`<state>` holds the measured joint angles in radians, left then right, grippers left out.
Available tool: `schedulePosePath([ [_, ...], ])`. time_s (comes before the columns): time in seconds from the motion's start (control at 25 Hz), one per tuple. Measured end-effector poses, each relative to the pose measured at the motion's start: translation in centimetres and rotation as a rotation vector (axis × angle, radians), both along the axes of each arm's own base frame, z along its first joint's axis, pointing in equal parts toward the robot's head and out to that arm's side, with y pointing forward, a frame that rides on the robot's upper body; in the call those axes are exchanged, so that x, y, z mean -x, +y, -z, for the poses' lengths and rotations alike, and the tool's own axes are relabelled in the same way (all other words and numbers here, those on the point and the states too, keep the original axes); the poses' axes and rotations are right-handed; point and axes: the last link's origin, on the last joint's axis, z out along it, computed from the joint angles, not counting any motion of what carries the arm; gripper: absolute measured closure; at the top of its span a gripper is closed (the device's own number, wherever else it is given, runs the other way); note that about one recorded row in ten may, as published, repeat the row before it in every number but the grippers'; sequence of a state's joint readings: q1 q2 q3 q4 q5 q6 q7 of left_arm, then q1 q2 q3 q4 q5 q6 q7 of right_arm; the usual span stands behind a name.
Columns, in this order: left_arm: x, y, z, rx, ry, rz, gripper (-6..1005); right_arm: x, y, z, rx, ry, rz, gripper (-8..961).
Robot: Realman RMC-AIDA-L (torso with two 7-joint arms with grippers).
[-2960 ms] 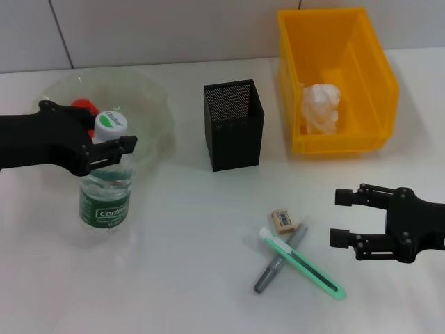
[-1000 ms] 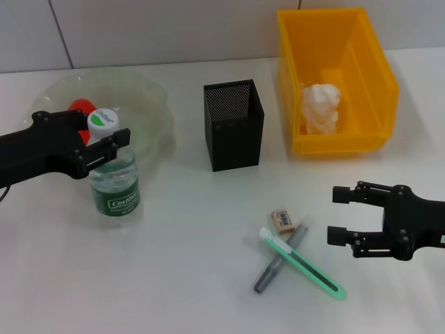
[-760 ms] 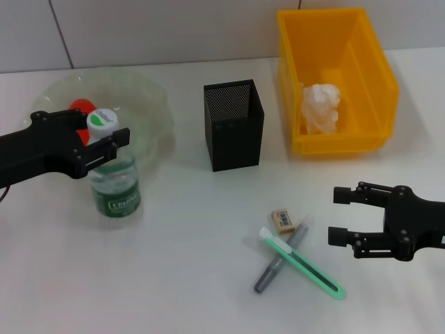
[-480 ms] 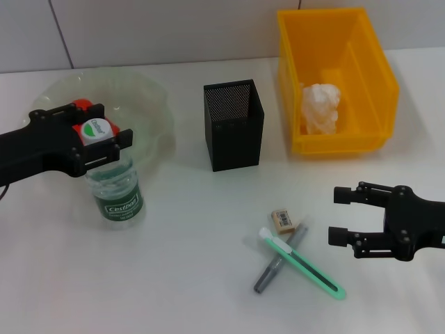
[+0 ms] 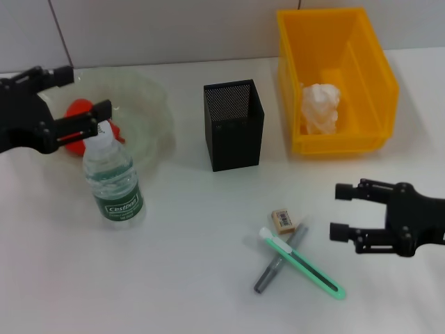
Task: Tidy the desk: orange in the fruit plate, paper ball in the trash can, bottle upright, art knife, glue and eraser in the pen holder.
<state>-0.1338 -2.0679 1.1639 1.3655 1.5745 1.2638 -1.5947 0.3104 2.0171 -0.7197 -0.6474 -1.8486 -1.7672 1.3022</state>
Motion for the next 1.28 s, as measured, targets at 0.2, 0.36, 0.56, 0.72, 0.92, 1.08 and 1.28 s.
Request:
schedulePosePath([
  [0.2, -1.8, -2.4, 0.4, 0.117, 0.0, 0.158, 183, -0.2, 0.7, -1.4, -0.036, 0.024, 0.052, 110],
  [0.36, -1.9, -4.8, 1.6, 0.259, -0.008, 0.264, 183, 0.3, 1.4, -3.6, -0.009, 0.016, 0.097, 110],
  [0.56, 1.2, -6.2, 4.4, 0.319, -0.056, 0.244, 184, 2.6, 2.6, -7.0, 0.047, -0.009, 0.124, 111],
  [0.72, 3.5, -6.7, 6.3, 0.337, -0.105, 0.205, 184, 5.8, 3.9, -9.3, 0.118, -0.136, 0.141, 111],
  [0.92, 5.4, -7.2, 7.2, 0.288, -0.099, 0.209, 184, 11.4, 5.5, -10.8, 0.174, -0.381, 0.202, 111],
  [1.08, 6.4, -7.5, 7.5, 0.25, -0.103, 0.198, 185, 15.9, 6.8, -9.3, 0.2, -0.552, 0.247, 112],
  [1.28, 6.6, -7.6, 7.5, 0.249, -0.104, 0.187, 185, 19.7, 7.6, -5.9, 0.242, -0.726, 0.262, 118],
])
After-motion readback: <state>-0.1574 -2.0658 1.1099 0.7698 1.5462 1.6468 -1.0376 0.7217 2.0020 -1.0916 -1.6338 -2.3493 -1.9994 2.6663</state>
